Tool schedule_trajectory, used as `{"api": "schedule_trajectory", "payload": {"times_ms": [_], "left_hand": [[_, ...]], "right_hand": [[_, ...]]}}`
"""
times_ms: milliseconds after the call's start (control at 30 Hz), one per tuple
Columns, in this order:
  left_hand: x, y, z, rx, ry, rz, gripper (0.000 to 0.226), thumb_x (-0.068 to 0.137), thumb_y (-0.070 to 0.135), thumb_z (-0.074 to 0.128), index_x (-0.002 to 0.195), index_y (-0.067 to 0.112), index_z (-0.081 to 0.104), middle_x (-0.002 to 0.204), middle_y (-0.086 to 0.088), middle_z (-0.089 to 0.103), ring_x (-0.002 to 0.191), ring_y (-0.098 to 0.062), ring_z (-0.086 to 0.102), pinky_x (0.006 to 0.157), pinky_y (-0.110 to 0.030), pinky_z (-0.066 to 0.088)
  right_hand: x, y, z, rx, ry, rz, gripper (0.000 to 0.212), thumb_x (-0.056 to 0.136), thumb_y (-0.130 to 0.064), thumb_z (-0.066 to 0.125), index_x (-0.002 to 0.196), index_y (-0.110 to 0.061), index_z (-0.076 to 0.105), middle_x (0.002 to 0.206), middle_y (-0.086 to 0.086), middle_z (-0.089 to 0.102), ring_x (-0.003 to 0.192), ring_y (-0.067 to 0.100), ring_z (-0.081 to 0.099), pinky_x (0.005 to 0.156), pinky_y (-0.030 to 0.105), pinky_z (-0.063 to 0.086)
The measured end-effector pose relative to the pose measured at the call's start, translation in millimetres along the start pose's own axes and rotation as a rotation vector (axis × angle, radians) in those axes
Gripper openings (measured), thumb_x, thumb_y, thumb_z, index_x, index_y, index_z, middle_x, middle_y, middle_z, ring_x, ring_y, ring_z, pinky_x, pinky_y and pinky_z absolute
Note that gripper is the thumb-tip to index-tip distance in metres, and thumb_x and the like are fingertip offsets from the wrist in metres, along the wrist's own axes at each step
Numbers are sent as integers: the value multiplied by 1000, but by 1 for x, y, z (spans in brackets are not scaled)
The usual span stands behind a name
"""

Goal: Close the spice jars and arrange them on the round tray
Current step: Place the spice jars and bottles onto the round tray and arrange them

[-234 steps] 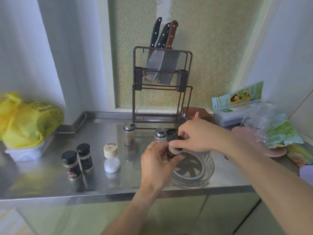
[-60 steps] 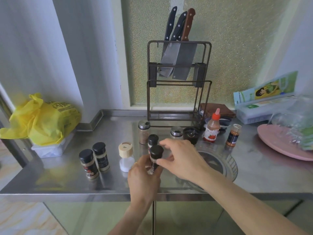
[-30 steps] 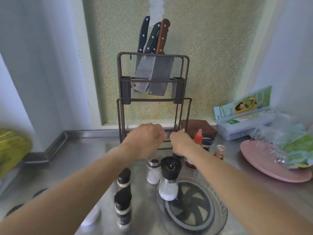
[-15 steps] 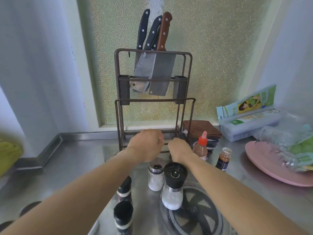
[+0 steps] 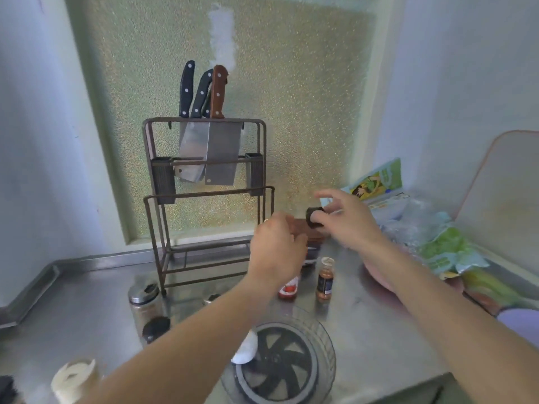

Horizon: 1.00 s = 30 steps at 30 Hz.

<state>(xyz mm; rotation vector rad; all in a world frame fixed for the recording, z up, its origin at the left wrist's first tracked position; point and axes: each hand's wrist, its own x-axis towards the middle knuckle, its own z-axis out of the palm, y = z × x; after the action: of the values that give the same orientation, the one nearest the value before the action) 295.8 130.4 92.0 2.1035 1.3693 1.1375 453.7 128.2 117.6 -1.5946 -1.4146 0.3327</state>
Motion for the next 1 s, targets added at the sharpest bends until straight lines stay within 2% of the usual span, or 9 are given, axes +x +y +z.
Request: {"api": "schedule_trajectory", "payload": {"times_ms": [100, 167, 233, 400, 567, 667, 767, 833, 1000], "left_hand": [[-13, 13, 58, 20, -82, -61, 37, 90, 29, 66, 120, 9, 59, 116, -9, 71, 114, -30, 63, 97, -41, 50], [-18, 11, 92, 50, -129, -136, 37, 91, 31, 63, 117, 5, 57, 115, -12, 69, 116, -34, 61, 95, -40, 47], [-18, 5, 119, 61, -165, -218, 38, 93, 28, 61, 120, 3, 54, 119, -16, 67, 118, -35, 59, 93, -39, 45], [-6, -21, 169, 56, -128, -348, 44, 89, 26, 69, 123, 2, 52, 124, -16, 66, 119, -34, 60, 98, -41, 48], [10, -40, 202, 47, -77, -367, 51, 86, 30, 74, 128, 8, 54, 121, -12, 69, 117, -33, 62, 95, -40, 49], [16, -41, 208, 8, -34, -379, 33, 87, 28, 70, 115, 11, 62, 113, -12, 72, 111, -34, 64, 91, -41, 51], [15, -36, 204, -67, 44, -345, 13, 85, 25, 67, 90, 15, 61, 97, -12, 74, 97, -37, 67, 79, -40, 52], [8, -26, 195, -125, 83, -311, 17, 81, 24, 71, 82, 21, 54, 86, -8, 75, 85, -33, 68, 68, -36, 48], [-37, 5, 150, -346, 175, -231, 32, 71, 26, 83, 92, 27, 60, 76, 11, 72, 75, -10, 71, 73, -34, 59]], "right_hand": [[-1, 37, -13, 244, 21, 168, 13, 77, -19, 76, 86, -27, 81, 92, -2, 75, 86, 17, 71, 65, 25, 58], [-2, 65, -14, 296, 49, 249, 12, 68, -22, 80, 80, -25, 80, 91, 1, 77, 94, 26, 73, 79, 43, 62], [-2, 88, -13, 283, 50, 283, 19, 65, -19, 83, 82, -25, 77, 91, 3, 76, 94, 28, 74, 88, 46, 60], [2, 133, 2, 249, 19, 235, 27, 70, -6, 87, 79, -23, 67, 90, -1, 73, 87, 19, 69, 85, 34, 54], [14, 164, 22, 266, -43, 112, 31, 71, -3, 88, 75, -23, 65, 95, -1, 74, 95, 20, 71, 93, 38, 56], [15, 174, 30, 233, -78, 73, 36, 69, 1, 86, 72, -29, 65, 99, 1, 77, 92, 21, 75, 92, 47, 59], [11, 171, 22, 183, -115, 48, 38, 70, 5, 84, 76, -27, 64, 102, 2, 77, 90, 17, 77, 91, 48, 59], [5, 157, 5, 138, -148, 24, 36, 70, 3, 86, 84, -23, 65, 102, 1, 76, 91, 13, 76, 91, 43, 60], [-22, 89, -50, -89, -341, -133, 43, 73, -14, 88, 111, -28, 73, 99, -4, 73, 89, 9, 72, 86, 27, 58]]}}
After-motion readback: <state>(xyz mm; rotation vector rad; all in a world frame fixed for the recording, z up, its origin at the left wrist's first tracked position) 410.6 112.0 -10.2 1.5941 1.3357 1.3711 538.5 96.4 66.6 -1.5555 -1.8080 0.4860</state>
